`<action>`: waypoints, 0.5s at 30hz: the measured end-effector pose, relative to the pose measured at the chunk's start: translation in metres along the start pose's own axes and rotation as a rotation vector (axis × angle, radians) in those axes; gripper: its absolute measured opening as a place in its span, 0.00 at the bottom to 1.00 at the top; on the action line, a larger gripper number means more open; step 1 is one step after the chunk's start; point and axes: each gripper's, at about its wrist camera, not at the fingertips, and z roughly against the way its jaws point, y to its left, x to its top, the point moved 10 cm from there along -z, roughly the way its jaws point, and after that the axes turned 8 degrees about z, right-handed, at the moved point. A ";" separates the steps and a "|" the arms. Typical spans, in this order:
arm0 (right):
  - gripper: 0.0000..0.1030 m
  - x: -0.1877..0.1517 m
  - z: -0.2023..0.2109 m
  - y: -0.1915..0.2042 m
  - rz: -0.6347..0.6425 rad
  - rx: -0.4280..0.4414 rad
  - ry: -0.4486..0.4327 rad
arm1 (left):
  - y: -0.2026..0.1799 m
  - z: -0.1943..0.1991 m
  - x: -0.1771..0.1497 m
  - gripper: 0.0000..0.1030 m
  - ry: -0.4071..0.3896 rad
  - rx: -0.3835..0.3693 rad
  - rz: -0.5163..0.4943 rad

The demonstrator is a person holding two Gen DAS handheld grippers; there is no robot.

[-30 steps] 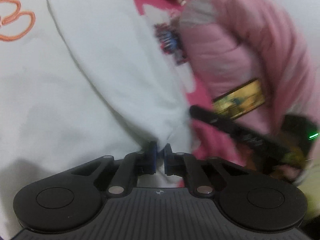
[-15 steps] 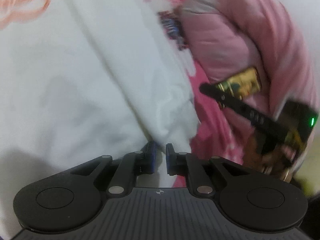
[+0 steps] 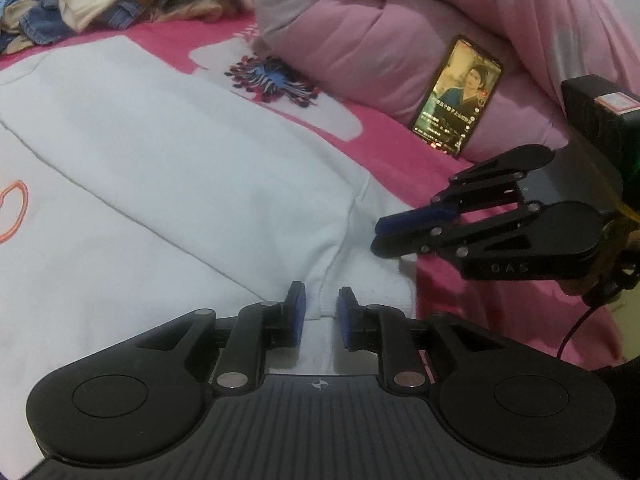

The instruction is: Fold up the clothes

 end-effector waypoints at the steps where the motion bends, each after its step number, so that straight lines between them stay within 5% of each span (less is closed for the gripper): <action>1: 0.11 0.002 0.002 0.000 0.002 -0.006 -0.003 | 0.001 0.001 -0.001 0.20 0.002 -0.003 0.009; 6: 0.11 0.019 0.012 0.007 -0.005 0.021 -0.056 | 0.003 0.001 0.000 0.21 0.013 -0.008 0.040; 9: 0.10 -0.003 -0.007 0.011 0.031 -0.004 0.042 | 0.003 0.000 0.000 0.21 0.020 -0.018 0.059; 15: 0.10 0.001 0.006 0.003 -0.002 -0.028 0.035 | 0.005 0.001 0.001 0.24 0.031 -0.028 0.073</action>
